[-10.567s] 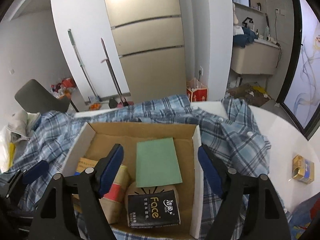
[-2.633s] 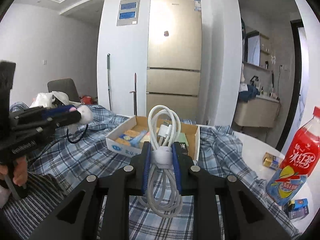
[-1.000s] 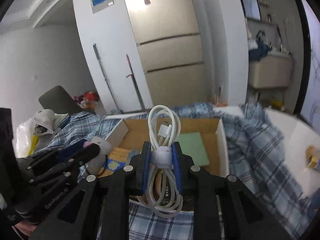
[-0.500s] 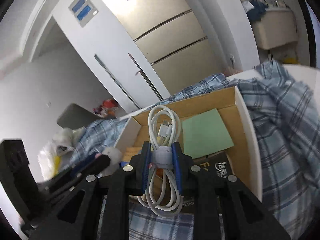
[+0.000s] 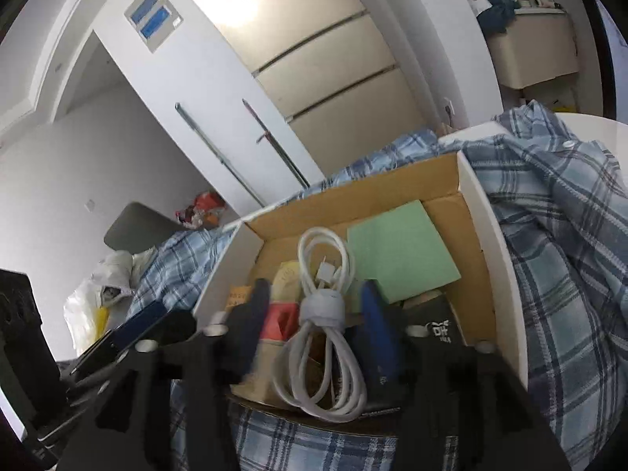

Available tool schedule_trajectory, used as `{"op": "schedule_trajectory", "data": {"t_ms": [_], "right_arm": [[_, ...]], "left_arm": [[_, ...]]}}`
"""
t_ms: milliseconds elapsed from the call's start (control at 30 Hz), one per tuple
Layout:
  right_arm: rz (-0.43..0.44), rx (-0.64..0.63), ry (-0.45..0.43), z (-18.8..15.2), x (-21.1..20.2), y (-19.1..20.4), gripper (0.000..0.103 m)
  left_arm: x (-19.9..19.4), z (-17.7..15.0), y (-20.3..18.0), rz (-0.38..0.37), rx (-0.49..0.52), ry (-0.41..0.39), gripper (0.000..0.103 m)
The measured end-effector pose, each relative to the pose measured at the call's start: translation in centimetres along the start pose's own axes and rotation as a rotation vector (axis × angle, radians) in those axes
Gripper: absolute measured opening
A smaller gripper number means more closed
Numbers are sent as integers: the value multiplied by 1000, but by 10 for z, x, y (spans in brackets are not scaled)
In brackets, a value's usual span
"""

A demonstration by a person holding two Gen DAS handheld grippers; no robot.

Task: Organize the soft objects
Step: 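Carry the bunny and cable over the box and lower them inside, then open both tools and withdraw them from the box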

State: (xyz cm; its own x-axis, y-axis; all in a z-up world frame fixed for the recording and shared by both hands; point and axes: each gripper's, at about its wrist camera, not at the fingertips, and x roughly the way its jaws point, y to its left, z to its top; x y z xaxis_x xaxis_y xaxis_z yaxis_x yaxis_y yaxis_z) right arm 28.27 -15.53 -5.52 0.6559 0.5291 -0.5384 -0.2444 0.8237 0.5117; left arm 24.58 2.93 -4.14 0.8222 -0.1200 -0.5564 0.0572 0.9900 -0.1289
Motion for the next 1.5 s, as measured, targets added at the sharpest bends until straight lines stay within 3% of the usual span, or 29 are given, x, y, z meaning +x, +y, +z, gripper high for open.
{"op": "schedule_trajectory", "data": {"t_ms": [167,400,567,800,933,1100,1167,1233,1300,1500], "right_arm": [[-76,-18,-48,2,-6,-2,54],[-115,-44,-92,6,-16,-3,54],[-189,-172,-146,7,-28,12,54],[-327,-261,-330,23,-91,37,54],[-316,-324,-381,26,-135,52,55],[-284,-402,-466,15,-184,71,74],[-258,-433,-491,6,-200,76,89],[-242,-451,-506,-4,-210,78,103],[-232,-462,-541,-13,-220,79,103],[-203,-481,-560,-30,-240,80,103]], "left_arm": [[1,1,4,-3,-19,11,82],[-8,7,-1,-14,0,-19,82],[-44,23,-6,-17,11,-143,82],[-94,39,-21,8,55,-269,82],[-138,35,-34,30,80,-363,82],[-185,21,-47,1,114,-426,82],[-201,11,-53,6,127,-458,82],[-216,2,-60,15,149,-494,94],[-227,-6,-66,14,163,-525,103],[-250,-27,-68,-7,144,-565,103]]}}
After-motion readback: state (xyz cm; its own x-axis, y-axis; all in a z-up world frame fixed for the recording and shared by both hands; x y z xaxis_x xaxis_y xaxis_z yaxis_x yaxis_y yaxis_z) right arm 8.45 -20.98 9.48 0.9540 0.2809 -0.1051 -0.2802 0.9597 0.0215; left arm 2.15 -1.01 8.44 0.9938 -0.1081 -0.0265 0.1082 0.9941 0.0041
